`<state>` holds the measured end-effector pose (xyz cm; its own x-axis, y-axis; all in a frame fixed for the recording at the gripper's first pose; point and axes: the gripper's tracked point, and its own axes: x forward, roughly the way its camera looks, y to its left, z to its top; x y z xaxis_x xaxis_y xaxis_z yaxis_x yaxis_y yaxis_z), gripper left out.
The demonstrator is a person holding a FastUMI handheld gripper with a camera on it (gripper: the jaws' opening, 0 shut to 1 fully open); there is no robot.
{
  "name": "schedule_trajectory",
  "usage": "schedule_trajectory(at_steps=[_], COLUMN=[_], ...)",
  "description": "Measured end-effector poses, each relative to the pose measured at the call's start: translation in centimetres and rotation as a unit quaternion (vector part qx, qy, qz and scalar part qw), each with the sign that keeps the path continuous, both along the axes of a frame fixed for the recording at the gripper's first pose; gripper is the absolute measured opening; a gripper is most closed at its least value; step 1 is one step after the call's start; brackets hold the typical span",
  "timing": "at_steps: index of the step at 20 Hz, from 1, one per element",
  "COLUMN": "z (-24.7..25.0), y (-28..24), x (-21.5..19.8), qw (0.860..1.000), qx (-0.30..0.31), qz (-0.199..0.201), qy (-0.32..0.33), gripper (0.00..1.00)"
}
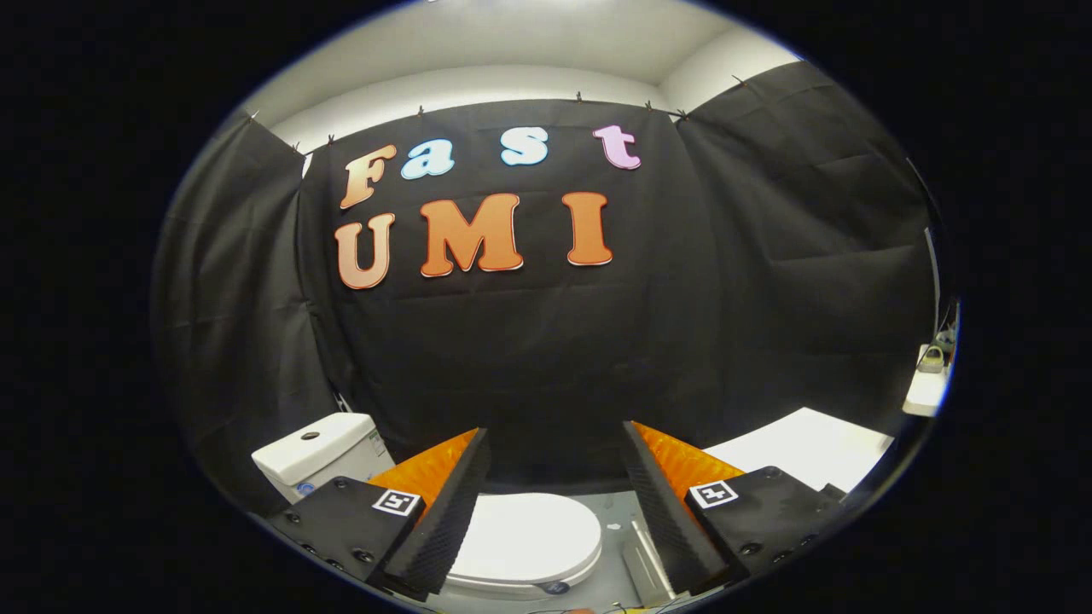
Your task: Open the toilet lid.
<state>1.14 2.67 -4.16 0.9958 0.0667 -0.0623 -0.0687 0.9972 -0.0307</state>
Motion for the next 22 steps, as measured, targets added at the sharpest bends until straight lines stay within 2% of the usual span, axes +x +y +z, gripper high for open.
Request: schedule_trajectory(at_steps=[2, 5, 12, 16, 22], z=[-2.4, -7.7, -20.0, -26.1, -37.1], y=[0.8, 0.6, 0.3, 0.2, -1.8], x=[-0.4, -1.3, -2.0, -3.5, -2.8], qw=[1.0, 0.996, 0.972, 0.94, 0.894], qx=[0.022, 0.075, 0.192, 0.278, 0.349], qz=[0.013, 0.0, -0.047, -0.057, -0.111], qy=[0.018, 0.049, 0.125, 0.188, 0.257], gripper=[0.99, 0.99, 0.98, 0.98, 0.99])
